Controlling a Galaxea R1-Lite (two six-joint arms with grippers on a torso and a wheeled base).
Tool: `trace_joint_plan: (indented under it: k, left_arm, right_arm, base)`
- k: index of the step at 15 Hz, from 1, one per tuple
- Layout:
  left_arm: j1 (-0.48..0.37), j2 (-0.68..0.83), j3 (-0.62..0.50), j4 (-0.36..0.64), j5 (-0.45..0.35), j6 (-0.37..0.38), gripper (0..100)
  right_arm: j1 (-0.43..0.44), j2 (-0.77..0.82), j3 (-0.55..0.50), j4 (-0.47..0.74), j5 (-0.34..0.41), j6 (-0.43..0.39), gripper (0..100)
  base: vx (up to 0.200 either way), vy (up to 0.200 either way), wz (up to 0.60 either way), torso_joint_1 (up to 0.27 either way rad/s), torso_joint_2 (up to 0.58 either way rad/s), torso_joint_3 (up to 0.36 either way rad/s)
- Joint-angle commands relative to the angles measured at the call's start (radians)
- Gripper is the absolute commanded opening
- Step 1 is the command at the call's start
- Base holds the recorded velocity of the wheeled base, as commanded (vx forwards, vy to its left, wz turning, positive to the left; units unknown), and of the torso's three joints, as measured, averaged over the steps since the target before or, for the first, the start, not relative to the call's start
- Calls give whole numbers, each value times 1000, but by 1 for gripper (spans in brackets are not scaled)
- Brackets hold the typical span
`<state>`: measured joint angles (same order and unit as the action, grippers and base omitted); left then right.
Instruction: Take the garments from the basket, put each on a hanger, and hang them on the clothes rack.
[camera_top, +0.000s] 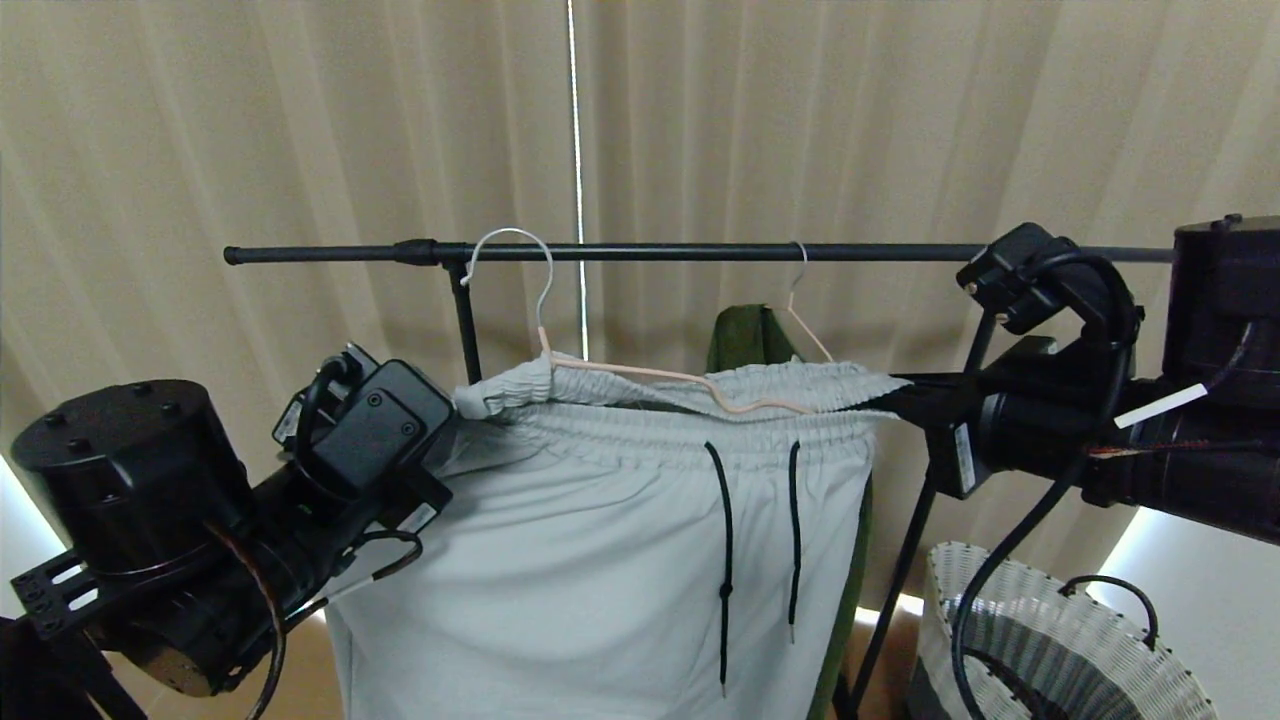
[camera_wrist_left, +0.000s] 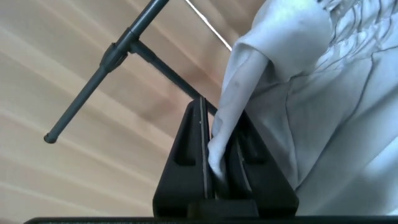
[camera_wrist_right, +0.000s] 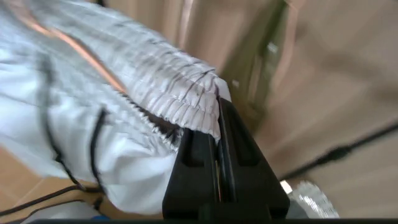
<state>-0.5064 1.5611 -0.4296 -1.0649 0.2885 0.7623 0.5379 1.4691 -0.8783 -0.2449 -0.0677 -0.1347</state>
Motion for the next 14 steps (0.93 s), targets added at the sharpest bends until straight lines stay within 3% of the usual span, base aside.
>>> trace_joint_plan:
  k: [1,6,9,14]
  left_arm:
    - [-35,4,-12,-1,-3,-3,0]
    - [-84,11,-18,-1,-5,-5,0]
    - [-90,22,-18,-20,-52,-14,0]
    - [17,17,-32,-21,-6,-11,0]
  right_arm:
    - [47,45,-42,1,2,0,0]
    - [119,73,-48,-11,0,4,0]
    - [128,68,-42,-11,-8,6,0]
    - [99,-7,30,-2,-23,3,0]
  base:
    - [0,0,0,0,0,0]
    - [0,0,0,0,0,0]
    - [0,0,0,0,0,0]
    - [0,0,0,0,0,0]
